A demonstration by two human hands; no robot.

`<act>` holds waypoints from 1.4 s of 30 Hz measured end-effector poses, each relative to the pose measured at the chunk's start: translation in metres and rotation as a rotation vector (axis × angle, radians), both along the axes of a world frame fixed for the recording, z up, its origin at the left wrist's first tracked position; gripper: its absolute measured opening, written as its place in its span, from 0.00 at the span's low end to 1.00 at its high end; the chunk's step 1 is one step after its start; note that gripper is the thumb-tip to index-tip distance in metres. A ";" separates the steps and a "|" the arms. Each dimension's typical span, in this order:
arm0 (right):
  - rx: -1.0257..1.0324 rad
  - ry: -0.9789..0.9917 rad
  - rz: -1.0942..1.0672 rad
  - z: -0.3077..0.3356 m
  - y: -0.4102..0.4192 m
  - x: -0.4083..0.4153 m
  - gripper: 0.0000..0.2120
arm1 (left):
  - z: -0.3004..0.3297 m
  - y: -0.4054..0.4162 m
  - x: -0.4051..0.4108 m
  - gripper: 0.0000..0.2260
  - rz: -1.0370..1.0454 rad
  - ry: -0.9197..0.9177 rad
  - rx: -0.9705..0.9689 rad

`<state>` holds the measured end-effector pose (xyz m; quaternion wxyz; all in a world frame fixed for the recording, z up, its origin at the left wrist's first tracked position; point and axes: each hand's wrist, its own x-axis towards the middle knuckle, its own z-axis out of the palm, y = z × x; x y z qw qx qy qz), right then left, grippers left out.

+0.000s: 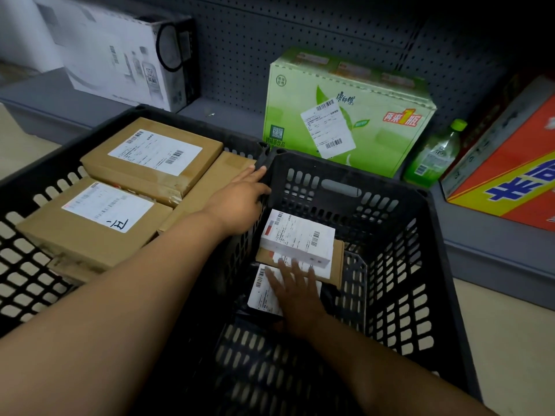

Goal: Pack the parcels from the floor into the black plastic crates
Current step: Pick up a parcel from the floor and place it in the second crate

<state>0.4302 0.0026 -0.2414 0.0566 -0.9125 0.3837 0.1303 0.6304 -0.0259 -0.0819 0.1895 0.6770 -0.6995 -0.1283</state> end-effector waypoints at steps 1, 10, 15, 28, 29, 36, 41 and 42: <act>0.015 0.006 -0.045 0.001 -0.001 -0.004 0.52 | 0.000 0.000 0.000 0.21 0.000 -0.002 0.004; 0.067 0.042 -0.129 -0.002 -0.005 0.001 0.53 | 0.003 0.001 -0.001 0.20 -0.010 -0.070 -0.001; 0.049 0.086 -0.060 0.009 -0.001 -0.002 0.55 | 0.010 -0.004 -0.005 0.19 -0.006 -0.288 0.002; -0.395 -0.061 -0.114 0.161 -0.020 -0.071 0.40 | 0.033 -0.011 -0.106 0.21 -0.165 -0.246 -0.172; -0.418 -0.056 -0.129 0.171 -0.019 -0.086 0.41 | 0.037 -0.011 -0.118 0.20 -0.169 -0.244 -0.181; -0.581 -0.041 -0.193 0.212 -0.007 -0.238 0.39 | 0.062 0.000 -0.237 0.23 -0.346 -0.329 -0.232; -0.534 -0.125 -0.428 0.227 0.008 -0.376 0.32 | 0.073 0.017 -0.341 0.28 -0.468 -0.340 -0.239; -0.531 -0.111 -0.477 0.227 0.010 -0.406 0.32 | 0.073 0.019 -0.363 0.29 -0.484 -0.335 -0.233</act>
